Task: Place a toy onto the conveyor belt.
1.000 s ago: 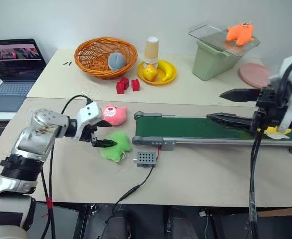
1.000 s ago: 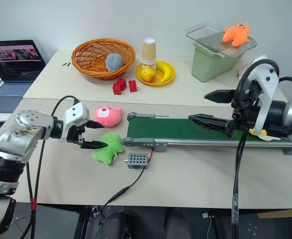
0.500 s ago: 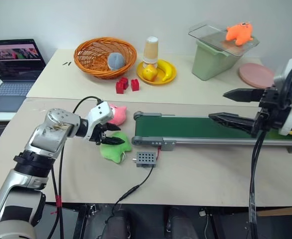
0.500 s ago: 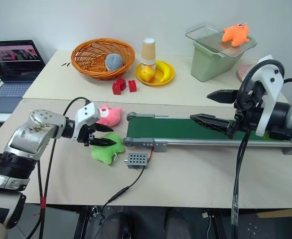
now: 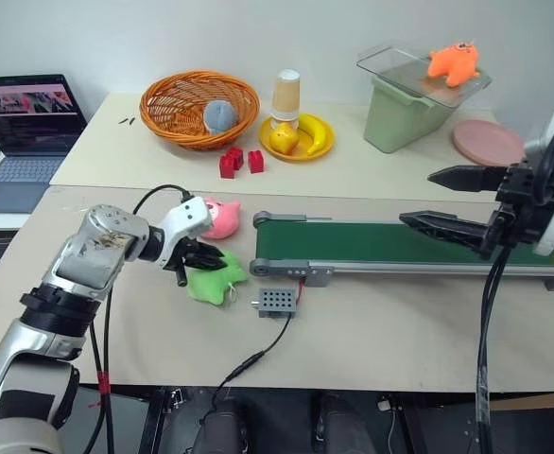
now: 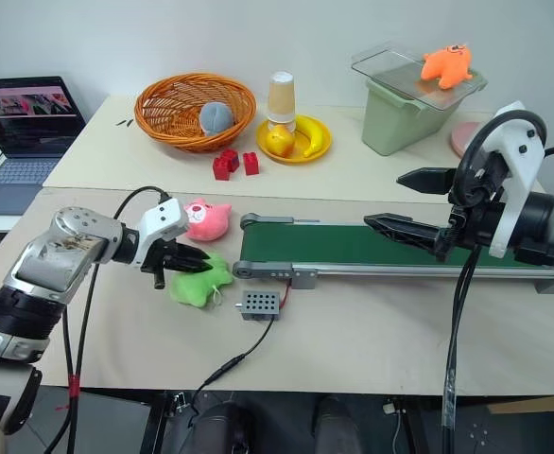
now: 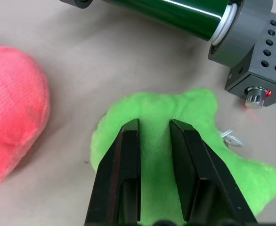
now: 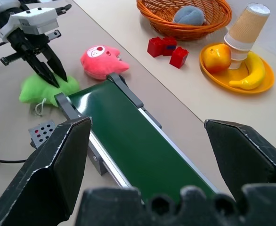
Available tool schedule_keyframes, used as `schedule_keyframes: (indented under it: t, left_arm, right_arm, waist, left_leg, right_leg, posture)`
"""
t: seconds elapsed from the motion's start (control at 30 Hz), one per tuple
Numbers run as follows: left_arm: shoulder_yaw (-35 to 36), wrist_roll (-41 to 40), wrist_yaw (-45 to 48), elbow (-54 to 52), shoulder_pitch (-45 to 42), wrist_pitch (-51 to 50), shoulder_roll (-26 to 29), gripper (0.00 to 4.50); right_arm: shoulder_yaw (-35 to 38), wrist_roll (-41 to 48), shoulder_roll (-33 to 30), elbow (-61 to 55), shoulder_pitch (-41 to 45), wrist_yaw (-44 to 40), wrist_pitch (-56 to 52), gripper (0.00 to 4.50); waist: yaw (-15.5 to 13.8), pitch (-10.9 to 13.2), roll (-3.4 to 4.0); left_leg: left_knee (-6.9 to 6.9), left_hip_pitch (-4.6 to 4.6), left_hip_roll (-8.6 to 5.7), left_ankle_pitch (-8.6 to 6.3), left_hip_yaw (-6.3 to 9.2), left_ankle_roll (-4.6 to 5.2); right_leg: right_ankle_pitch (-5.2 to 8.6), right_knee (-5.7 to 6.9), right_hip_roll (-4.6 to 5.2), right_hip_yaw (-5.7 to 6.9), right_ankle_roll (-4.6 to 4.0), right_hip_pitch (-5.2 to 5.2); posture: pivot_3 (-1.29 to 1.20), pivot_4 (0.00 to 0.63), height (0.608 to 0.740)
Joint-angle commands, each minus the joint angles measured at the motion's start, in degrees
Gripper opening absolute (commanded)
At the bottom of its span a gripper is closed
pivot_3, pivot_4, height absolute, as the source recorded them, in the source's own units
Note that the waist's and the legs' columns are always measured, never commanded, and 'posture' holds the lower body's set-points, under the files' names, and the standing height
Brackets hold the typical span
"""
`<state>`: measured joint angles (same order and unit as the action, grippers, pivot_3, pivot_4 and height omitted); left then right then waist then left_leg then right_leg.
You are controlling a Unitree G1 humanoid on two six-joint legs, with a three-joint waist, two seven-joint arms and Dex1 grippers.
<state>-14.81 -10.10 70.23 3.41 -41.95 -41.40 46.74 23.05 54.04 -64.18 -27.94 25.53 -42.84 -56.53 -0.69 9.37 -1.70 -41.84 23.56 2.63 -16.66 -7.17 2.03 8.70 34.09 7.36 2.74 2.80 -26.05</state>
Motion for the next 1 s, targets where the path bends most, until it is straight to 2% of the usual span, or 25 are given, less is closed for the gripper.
schedule_keyframes:
  t: [0.03,0.2,0.27,0.37,0.4,0.43,0.57,0.73,1.0]
  left_arm:
    - [3.92,-2.17,-0.84,-1.21,-5.68,-4.65,0.76,1.01]
    - [6.83,-6.22,-2.01,-2.3,-10.51,-11.79,-0.4,1.01]
    - [7.56,-7.63,-2.74,-2.99,-11.24,-13.98,-0.96,1.41]
    - [7.66,-8.63,-3.31,-3.85,-11.69,-15.48,-0.72,2.21]
    - [7.62,-8.92,-3.47,-4.01,-11.73,-15.73,-0.55,2.67]
    - [7.49,-9.25,-3.5,-4.15,-11.7,-16.09,-0.38,2.89]
    - [5.64,-9.24,-3.08,-5.74,-10.18,-16.9,1.36,4.38]
    - [1.33,-8.2,-2.24,-8.24,-7.84,-17.04,4.75,4.48]
    - [-0.87,-8.14,-6.41,-8.43,-5.94,-19.8,2.04,4.48]
  right_arm:
    - [0.66,-0.76,-0.89,-0.1,0.76,-0.31,1.28,4.5]
    - [0.12,-1.38,-0.31,0.13,1.05,-0.51,1.54,4.5]
    - [-0.12,-1.6,-0.14,0.18,1.12,-0.53,1.66,4.5]
    - [-0.24,-1.83,-0.13,0.32,1.17,-0.58,1.82,4.5]
    - [-0.26,-1.92,-0.16,0.34,1.13,-0.59,1.84,4.5]
    - [-0.31,-2.08,-0.21,0.39,1.12,-0.65,1.88,4.5]
    - [-0.26,-2.64,-0.19,0.46,1.1,-0.56,1.92,4.5]
    - [0.02,-2.61,0.08,0.31,1.03,-0.4,1.66,4.5]
    - [0.49,-2.23,0.29,-0.23,1.12,0.23,1.15,4.5]
  waist:
    - [-0.08,0.0,0.0]
    - [-0.03,0.0,0.0]
    - [-0.01,0.0,0.0]
    - [-0.01,0.0,0.0]
    - [0.01,0.0,0.0]
    - [0.01,0.0,0.0]
    - [0.0,0.0,0.0]
    - [0.01,0.0,0.0]
    - [-0.17,0.0,0.0]
  left_leg:
    - [0.0,0.01,0.0,-0.01,0.01,0.02]
    - [-0.01,0.07,-0.03,0.0,0.04,0.0]
    - [-0.01,0.06,-0.03,0.0,0.04,0.0]
    - [-0.01,0.06,-0.03,0.02,0.04,-0.04]
    - [-0.01,0.06,-0.03,0.03,0.04,-0.04]
    - [-0.01,0.05,-0.03,0.03,0.04,-0.04]
    - [-0.01,0.06,-0.03,0.03,0.04,-0.04]
    - [0.0,0.04,-0.03,0.03,0.03,-0.04]
    - [-0.01,0.06,-0.05,0.02,0.04,-0.03]
  right_leg:
    - [0.0,0.0,0.0,0.0,0.0,0.0]
    - [0.01,-0.02,0.0,0.01,0.04,0.0]
    - [0.03,-0.02,0.0,0.0,0.08,0.0]
    - [0.04,0.01,0.0,0.01,0.09,-0.01]
    - [0.04,0.01,0.0,0.01,0.09,0.0]
    - [0.04,0.01,0.0,0.0,0.09,0.0]
    - [0.04,0.01,0.0,0.0,0.09,0.0]
    - [0.04,0.0,0.0,-0.01,0.09,-0.01]
    - [0.04,-0.01,0.0,-0.01,0.09,0.0]
  posture:
    - [0.0,0.15,0.739]
    - [0.0,0.15,0.739]
    - [0.0,0.15,0.739]
    - [0.0,0.15,0.739]
    - [0.0,0.15,0.739]
    - [0.0,0.15,0.739]
    - [0.0,0.15,0.739]
    - [0.0,0.15,0.739]
    - [0.0,0.15,0.739]
